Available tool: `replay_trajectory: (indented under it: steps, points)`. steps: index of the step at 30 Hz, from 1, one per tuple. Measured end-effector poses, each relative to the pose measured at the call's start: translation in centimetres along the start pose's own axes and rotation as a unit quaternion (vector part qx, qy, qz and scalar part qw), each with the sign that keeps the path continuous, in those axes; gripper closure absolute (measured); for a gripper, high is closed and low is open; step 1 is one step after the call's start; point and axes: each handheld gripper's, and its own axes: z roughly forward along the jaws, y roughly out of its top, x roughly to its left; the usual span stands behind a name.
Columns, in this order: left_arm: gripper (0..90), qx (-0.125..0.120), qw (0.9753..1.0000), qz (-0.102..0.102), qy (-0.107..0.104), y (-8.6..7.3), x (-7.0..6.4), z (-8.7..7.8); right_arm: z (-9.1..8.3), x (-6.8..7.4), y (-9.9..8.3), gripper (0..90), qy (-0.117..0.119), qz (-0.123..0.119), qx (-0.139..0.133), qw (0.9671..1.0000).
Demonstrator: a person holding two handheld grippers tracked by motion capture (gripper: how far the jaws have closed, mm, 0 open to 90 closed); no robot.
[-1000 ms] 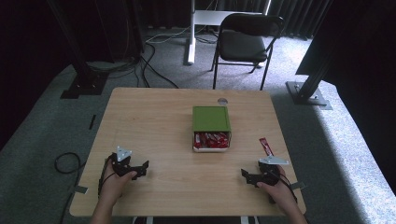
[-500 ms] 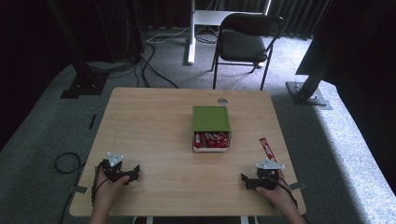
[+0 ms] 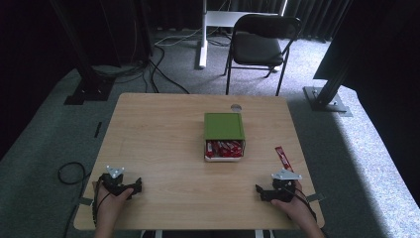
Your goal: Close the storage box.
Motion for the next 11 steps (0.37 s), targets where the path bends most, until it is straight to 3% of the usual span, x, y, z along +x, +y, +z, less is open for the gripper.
replay_trajectory:
  steps: [4, 11]
  points:
    - [2.1, 0.000, 0.9998, -0.015, 0.012, 0.04, -0.21, 0.03, 0.00, -0.01, 0.00, 10.3, 0.000, 0.000, 0.000, 1.0000]
    - [2.0, 0.000, 0.9998, -0.014, 0.013, 0.04, -0.22, 0.05, 0.01, 0.00, 0.01, 10.3, 0.000, 0.000, 0.000, 1.0000]
